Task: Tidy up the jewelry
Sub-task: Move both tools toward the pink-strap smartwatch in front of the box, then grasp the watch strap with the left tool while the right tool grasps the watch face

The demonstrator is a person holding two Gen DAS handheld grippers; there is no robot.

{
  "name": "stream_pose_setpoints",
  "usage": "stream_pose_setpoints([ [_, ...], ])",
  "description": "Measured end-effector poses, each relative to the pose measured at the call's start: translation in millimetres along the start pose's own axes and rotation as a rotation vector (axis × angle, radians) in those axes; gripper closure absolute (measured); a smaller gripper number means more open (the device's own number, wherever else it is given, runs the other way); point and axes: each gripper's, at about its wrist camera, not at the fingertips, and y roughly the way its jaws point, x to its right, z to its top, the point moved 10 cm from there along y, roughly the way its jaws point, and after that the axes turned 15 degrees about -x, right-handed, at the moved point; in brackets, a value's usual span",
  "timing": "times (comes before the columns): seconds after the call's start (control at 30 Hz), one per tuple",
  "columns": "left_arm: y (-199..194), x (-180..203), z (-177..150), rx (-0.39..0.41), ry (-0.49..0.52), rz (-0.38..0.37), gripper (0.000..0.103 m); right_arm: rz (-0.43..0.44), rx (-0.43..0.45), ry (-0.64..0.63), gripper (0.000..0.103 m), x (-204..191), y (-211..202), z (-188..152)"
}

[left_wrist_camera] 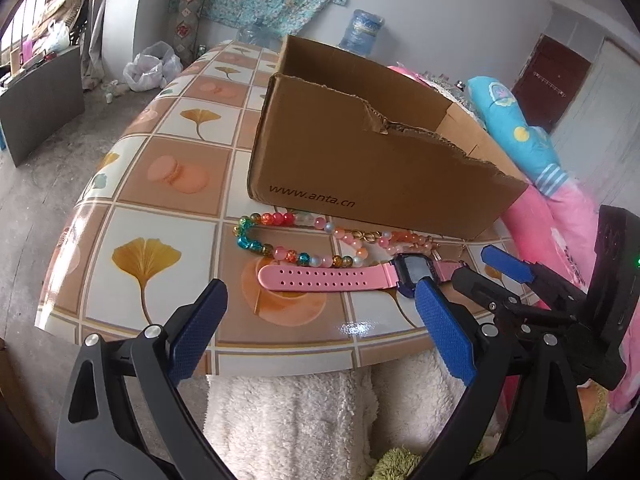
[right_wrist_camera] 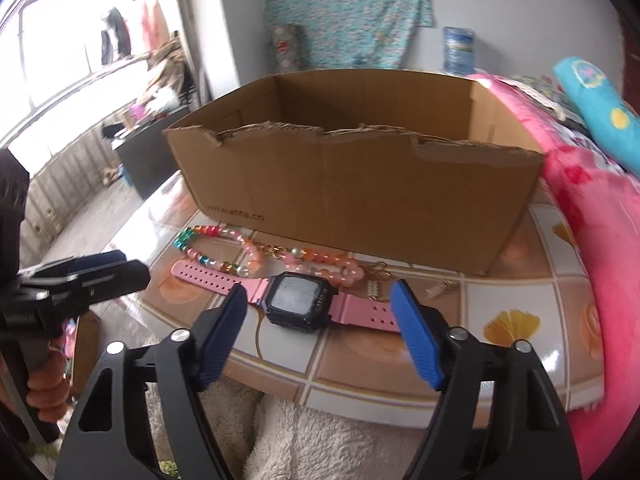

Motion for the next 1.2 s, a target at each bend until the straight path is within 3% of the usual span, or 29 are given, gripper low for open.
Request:
stream_pose_setpoints([
  [0.07,4.5,0.5,1.7,-0.01,0.026,0.04,0.012,0.057,-0.017,-0.043,0.034,-4.9,5.5,4.5],
  [0.13,9.0,0.3,3.1,-0.019,0.052,0.094,0.012,0.075,-0.041,-0.085,0.034,-7.8,12.4,7.8],
  [0.27,16.8,3.7,2.6,-0.033,0.096,0.127,0.012,0.08,-0.079,-0.157,0.034,-17.1,24.1,8.7],
  [0.6,19.6,11.9,-2.8,-0.01,0.169,0.133,0.013,0.015,-0.191,-0.28,0.034,-28.6,56.1,-5.9],
  [0.93,23.5,20.6,-11.6,-0.037,0.192,0.105,0.014,-0.029,-0.187,-0.383,0.034,-47.7,46.1,-30.9],
  [1.0,21.3,19.2,-11.4,-0.03,0.191,0.121,0.018,-0.066,-0.17,-0.37,0.034,-44.2,47.8,-31.9],
  [1.2,14.5,16.4,-15.5,-0.018,0.207,0.18,0.032,-0.034,-0.154,-0.334,0.035,-50.3,52.3,-31.6],
])
